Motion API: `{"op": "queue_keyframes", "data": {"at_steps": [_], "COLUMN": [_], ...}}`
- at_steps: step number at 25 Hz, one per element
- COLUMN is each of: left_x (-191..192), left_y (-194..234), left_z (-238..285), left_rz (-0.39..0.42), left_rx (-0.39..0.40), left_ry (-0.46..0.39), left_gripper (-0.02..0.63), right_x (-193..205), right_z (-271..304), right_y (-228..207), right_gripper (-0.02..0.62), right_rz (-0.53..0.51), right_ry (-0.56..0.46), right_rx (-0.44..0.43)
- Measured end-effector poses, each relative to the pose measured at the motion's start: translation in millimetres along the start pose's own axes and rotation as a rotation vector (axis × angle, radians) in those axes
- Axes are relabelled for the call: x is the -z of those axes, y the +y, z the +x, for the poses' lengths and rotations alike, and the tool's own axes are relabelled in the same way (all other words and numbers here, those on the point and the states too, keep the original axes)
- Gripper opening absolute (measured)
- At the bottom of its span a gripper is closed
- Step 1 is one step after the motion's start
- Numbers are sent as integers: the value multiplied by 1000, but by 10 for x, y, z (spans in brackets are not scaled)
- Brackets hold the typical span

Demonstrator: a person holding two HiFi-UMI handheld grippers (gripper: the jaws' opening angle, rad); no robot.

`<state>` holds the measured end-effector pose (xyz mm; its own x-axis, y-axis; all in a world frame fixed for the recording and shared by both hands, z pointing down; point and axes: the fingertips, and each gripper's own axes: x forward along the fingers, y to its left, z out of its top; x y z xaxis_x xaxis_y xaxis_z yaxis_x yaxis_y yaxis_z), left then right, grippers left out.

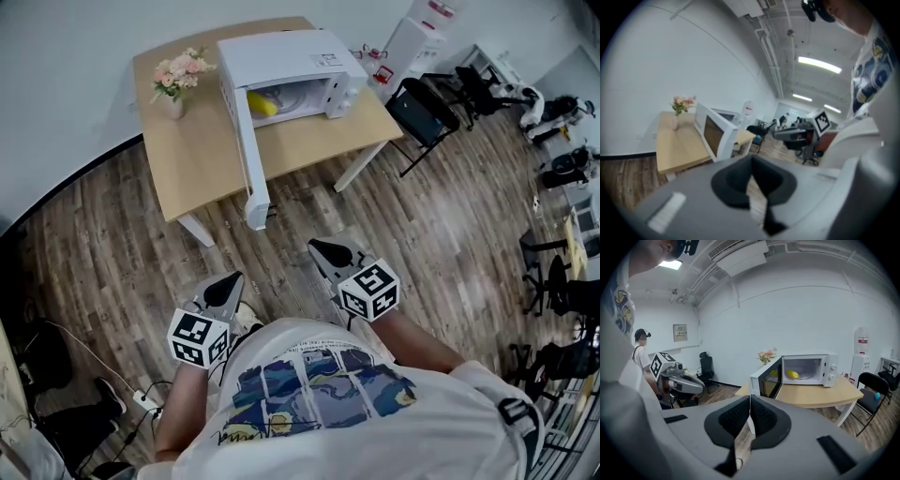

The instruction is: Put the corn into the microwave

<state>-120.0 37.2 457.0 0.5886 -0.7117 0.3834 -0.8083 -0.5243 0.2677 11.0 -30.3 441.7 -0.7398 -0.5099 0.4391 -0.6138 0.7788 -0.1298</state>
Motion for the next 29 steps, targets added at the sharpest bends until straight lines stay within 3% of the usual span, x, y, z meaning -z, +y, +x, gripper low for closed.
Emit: {"op": "queue_keyframes", "data": {"at_steps": [15, 29], "left_x": [69, 139], "left_y": [-1082, -2030], "left_z": [416, 1038], "left_rz": [16, 96], "left_rx": [5, 99], "left_ry": [46, 100], "left_gripper": [9, 9], "right_x": [405, 935], "right_z": [-886, -1810], "right_y": [-254, -418], "right_gripper": [9, 9], "right_rz": [-13, -12], "right_ry": [-29, -7], "right_rx": [-65, -76]}}
